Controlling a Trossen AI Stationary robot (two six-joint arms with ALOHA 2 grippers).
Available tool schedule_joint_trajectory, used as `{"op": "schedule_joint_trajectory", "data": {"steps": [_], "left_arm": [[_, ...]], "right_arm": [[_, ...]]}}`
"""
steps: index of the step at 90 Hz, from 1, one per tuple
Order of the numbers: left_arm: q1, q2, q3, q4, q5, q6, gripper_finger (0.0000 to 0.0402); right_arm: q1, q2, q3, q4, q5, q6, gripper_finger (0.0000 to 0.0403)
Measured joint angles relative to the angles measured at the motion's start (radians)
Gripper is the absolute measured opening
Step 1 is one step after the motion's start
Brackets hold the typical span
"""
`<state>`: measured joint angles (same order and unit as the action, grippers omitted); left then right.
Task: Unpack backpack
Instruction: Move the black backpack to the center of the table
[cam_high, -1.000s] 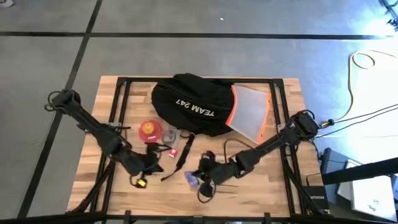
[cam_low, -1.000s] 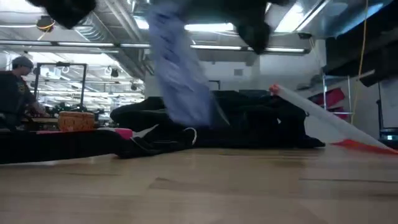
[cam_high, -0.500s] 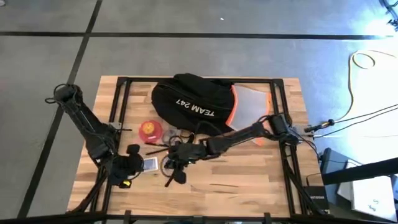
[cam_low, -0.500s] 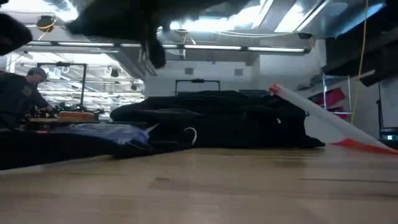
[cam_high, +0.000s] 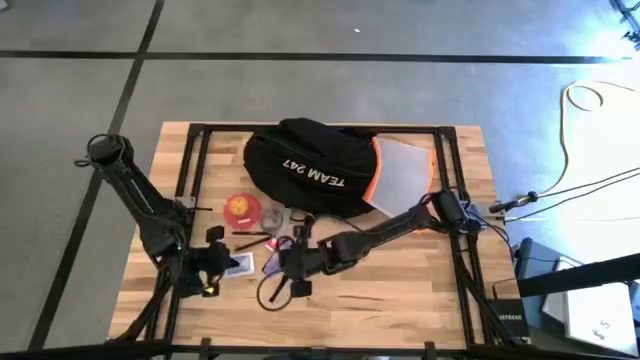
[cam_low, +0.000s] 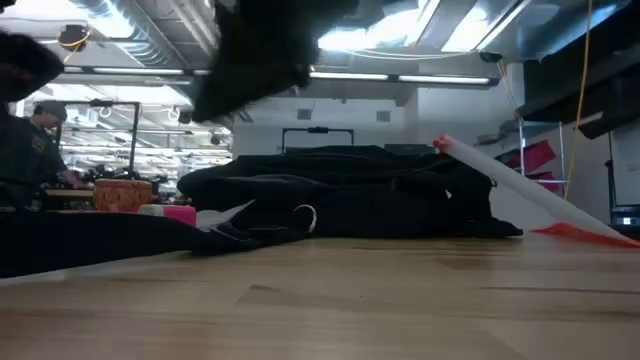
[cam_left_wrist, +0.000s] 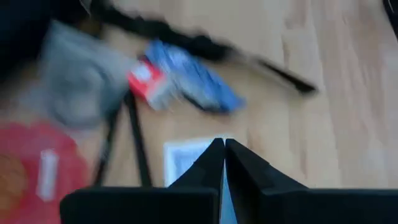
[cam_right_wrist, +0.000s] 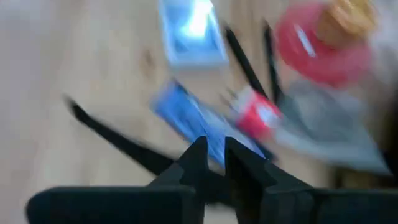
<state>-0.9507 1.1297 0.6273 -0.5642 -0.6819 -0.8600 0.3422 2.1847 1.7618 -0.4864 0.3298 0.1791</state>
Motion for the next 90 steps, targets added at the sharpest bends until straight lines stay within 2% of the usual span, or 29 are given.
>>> {"op": "schedule_joint_trajectory", "data": {"steps": [19,25,38,56,75,90], "left_arm": [[0.049,0.002,0.0,0.061,-0.363,0.024,0.0],[0.072,0.002,0.0,0.06,-0.431,0.022,0.0],[0.139,0.003,0.0,0.097,-0.393,0.051,0.0],[0.19,0.038,0.0,0.113,-0.324,0.074,0.0],[0.216,0.085,0.0,0.163,-0.293,0.087,0.0],[0.247,0.114,0.0,0.23,-0.28,0.141,0.0]], "right_arm": [[0.044,-0.069,0.008,-0.313,0.325,0.136,0.0066],[0.056,-0.097,0.008,-0.374,0.403,0.176,0.0067],[0.091,-0.141,0.007,-0.493,0.558,0.302,0.0068],[0.12,-0.149,-0.022,-0.675,0.621,0.504,0.0068],[0.104,-0.147,-0.132,-0.931,0.716,0.836,0.0068],[0.057,-0.147,-0.184,-0.924,0.707,0.834,0.0068]]}}
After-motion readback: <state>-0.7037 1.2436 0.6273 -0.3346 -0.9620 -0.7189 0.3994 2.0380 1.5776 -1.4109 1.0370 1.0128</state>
